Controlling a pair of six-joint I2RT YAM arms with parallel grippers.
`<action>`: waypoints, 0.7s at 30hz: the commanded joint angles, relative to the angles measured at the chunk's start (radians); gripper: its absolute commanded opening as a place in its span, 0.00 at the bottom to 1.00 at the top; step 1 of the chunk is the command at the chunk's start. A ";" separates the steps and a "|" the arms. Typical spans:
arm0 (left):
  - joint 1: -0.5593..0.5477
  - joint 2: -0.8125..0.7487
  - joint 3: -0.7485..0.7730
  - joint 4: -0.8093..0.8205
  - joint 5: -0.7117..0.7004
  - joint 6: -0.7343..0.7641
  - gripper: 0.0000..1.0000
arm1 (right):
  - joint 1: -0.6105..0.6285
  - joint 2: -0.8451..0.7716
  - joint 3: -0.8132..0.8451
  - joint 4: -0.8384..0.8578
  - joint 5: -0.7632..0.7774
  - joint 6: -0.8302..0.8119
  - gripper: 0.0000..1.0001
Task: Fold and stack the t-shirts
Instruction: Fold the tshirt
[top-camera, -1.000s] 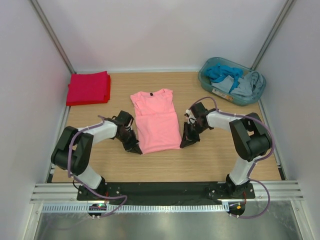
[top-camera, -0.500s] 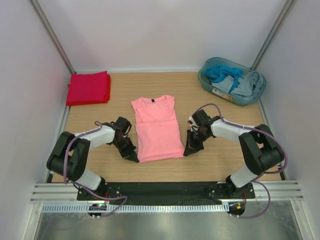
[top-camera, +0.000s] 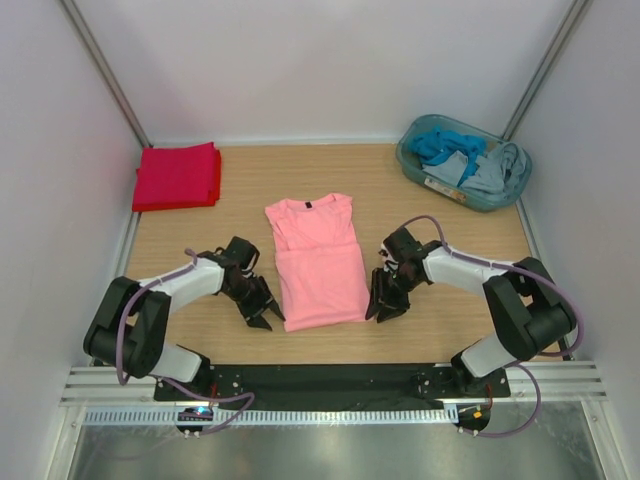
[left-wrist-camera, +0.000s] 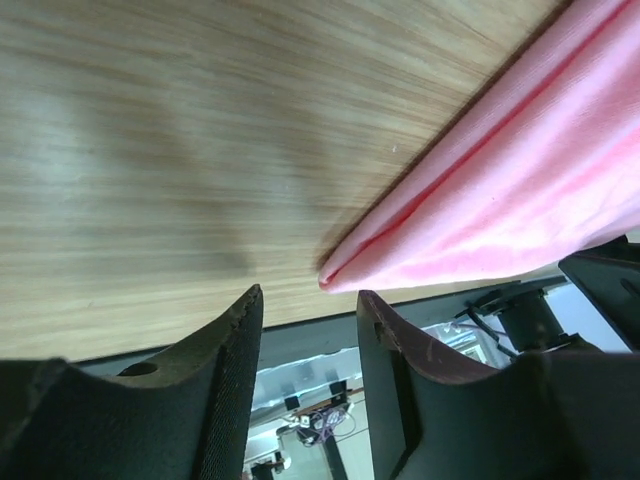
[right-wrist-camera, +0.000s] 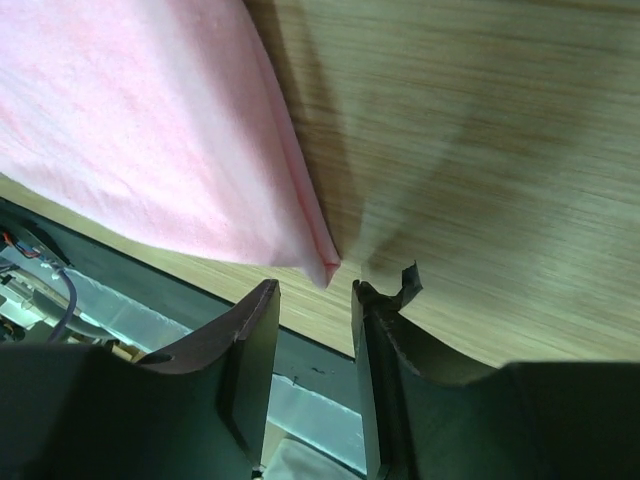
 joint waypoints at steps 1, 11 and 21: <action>-0.005 -0.009 -0.051 0.111 0.070 -0.026 0.45 | 0.006 -0.042 -0.013 -0.007 0.014 0.006 0.42; -0.016 0.062 -0.120 0.237 0.089 -0.027 0.46 | 0.005 0.004 0.001 0.024 0.016 -0.031 0.34; -0.019 0.040 -0.126 0.253 0.109 -0.041 0.00 | 0.005 -0.035 0.005 0.012 0.014 -0.027 0.01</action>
